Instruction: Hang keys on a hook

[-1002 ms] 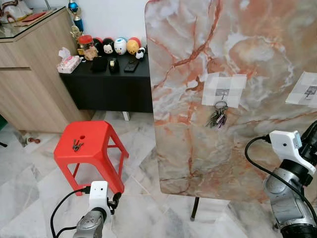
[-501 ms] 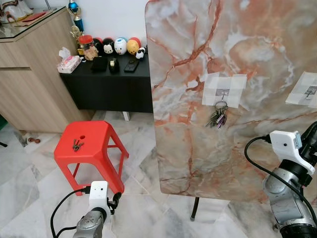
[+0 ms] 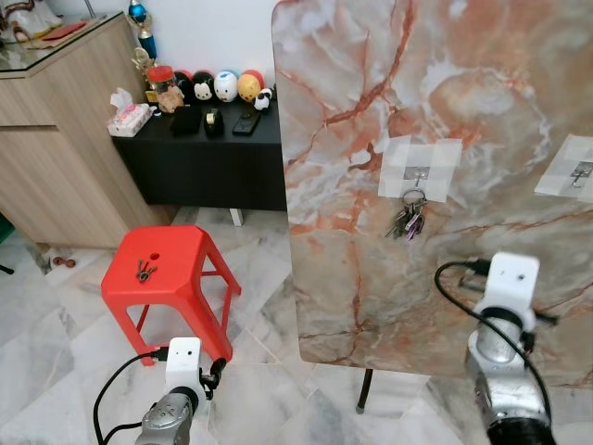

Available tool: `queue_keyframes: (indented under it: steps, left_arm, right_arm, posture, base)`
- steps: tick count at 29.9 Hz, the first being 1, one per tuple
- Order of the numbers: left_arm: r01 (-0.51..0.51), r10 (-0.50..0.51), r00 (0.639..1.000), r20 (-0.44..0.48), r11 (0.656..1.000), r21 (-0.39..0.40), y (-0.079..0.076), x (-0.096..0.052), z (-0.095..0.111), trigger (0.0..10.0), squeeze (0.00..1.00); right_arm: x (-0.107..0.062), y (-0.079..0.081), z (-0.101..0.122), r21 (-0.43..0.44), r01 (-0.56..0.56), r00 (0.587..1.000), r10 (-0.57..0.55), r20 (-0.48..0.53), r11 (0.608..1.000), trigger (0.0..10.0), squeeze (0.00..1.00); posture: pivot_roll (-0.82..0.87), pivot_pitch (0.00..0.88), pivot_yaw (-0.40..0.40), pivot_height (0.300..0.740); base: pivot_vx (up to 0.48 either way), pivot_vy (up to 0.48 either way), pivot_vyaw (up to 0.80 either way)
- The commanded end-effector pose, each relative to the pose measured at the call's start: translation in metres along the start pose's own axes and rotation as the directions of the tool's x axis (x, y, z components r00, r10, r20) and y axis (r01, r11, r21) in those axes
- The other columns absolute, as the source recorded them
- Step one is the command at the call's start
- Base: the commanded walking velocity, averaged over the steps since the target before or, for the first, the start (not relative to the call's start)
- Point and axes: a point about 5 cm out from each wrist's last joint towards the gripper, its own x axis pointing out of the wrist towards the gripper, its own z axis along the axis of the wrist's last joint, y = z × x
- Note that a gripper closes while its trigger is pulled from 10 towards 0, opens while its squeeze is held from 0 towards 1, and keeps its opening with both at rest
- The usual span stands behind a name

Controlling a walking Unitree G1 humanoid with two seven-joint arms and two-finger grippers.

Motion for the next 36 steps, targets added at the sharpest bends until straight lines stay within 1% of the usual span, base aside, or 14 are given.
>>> queue_keyframes:
  steps: [1,5,10,11,12,16,18,21,24,27,29,32,33,36]
  left_arm:
    - [-0.003,0.002,1.000,0.012,1.000,0.017,0.006,-0.001,0.001,10.0,0.00]
    - [0.051,-0.054,0.994,0.091,0.998,0.042,0.009,0.002,0.019,10.0,0.00]
    - [0.210,-0.234,0.956,0.176,0.967,0.146,0.005,0.005,0.046,10.0,0.00]
    - [0.311,-0.342,0.919,0.196,0.935,0.172,0.002,0.004,0.057,10.0,0.00]
    - [0.311,-0.342,0.919,0.196,0.935,0.172,0.002,0.004,0.057,10.0,0.00]
    - [0.477,-0.537,0.819,0.201,0.833,0.282,-0.008,-0.001,0.080,10.0,0.00]
    - [0.500,-0.564,0.802,0.198,0.814,0.297,-0.010,-0.002,0.082,10.0,0.00]
    - [0.570,-0.654,0.737,0.173,0.738,0.361,-0.019,-0.009,0.091,10.0,0.00]
    - [0.629,-0.723,0.676,0.140,0.666,0.402,-0.030,-0.016,0.094,10.0,0.00]
    - [0.642,-0.749,0.647,0.147,0.638,0.426,-0.035,-0.022,0.105,10.0,0.00]
    - [0.669,-0.787,0.596,0.157,0.596,0.445,-0.043,-0.031,0.119,10.0,0.00]
    - [0.715,-0.844,0.523,0.116,0.509,0.479,-0.055,-0.043,0.127,10.0,0.00]
    - [0.715,-0.844,0.523,0.116,0.509,0.479,-0.055,-0.043,0.127,10.0,0.00]
    - [0.761,-0.890,0.447,0.089,0.431,0.485,-0.070,-0.055,0.136,10.0,0.00]
  right_arm:
    - [-0.001,-0.002,-0.005,0.016,-0.029,0.998,0.029,-0.049,0.999,10.0,0.00]
    - [-0.011,0.002,-0.017,-0.102,-0.224,0.971,0.212,-0.111,0.969,10.0,0.00]
    - [-0.023,0.009,-0.004,-0.144,-0.535,0.844,0.524,-0.114,0.832,10.0,0.00]
    - [-0.026,0.013,0.008,-0.156,-0.628,0.777,0.623,-0.090,0.762,10.0,0.00]
    - [-0.026,0.013,0.008,-0.156,-0.628,0.777,0.623,-0.090,0.762,10.0,0.00]
    - [-0.038,0.022,0.028,-0.150,-0.799,0.598,0.797,-0.088,0.583,10.0,0.00]
    - [-0.040,0.023,0.030,-0.148,-0.817,0.572,0.816,-0.087,0.557,10.0,0.00]
    - [-0.054,0.034,0.041,-0.095,-0.908,0.415,0.908,-0.062,0.409,10.0,0.00]
    - [-0.068,0.042,0.047,-0.083,-0.953,0.295,0.954,-0.049,0.290,10.0,0.00]
    - [-0.071,0.045,0.049,-0.109,-0.961,0.260,0.964,-0.059,0.252,10.0,0.00]
    - [-0.077,0.048,0.052,-0.118,-0.973,0.204,0.977,-0.060,0.196,10.0,0.00]
    - [-0.079,0.051,0.061,-0.102,-0.981,0.171,0.985,-0.029,0.167,10.0,0.00]
    - [-0.079,0.051,0.061,-0.102,-0.981,0.171,0.985,-0.029,0.167,10.0,0.00]
    - [-0.088,0.056,0.068,-0.125,-0.988,0.096,0.995,-0.031,0.091,10.0,0.00]
  posture:
    - [-0.01,0.034,0.057,0.740]
    - [-0.02,0.038,0.053,0.740]
    - [-0.02,0.039,0.052,0.740]
    - [-0.03,0.042,0.052,0.740]
    - [-0.03,0.042,0.052,0.740]
    - [-0.02,0.041,0.043,0.740]
    - [-0.02,0.041,0.043,0.740]
    - [-0.01,0.038,0.039,0.740]
    - [-0.02,0.039,0.039,0.740]
    - [-0.02,0.042,0.038,0.740]
    - [-0.01,0.040,0.034,0.740]
    - [-0.01,0.040,0.035,0.740]
    - [-0.01,0.040,0.035,0.740]
    - [-0.01,0.036,0.037,0.740]
  base:
    - [0.000,0.000,0.00]
    - [0.000,0.000,0.00]
    - [0.000,0.000,0.00]
    - [0.000,0.000,0.00]
    - [0.000,0.000,0.00]
    - [0.000,0.000,0.00]
    - [0.000,0.000,0.00]
    - [0.000,0.000,0.00]
    - [0.000,0.000,0.00]
    - [0.000,0.000,0.00]
    - [0.000,0.000,0.00]
    - [0.000,0.000,0.00]
    - [0.000,0.000,0.00]
    - [0.000,0.000,0.00]
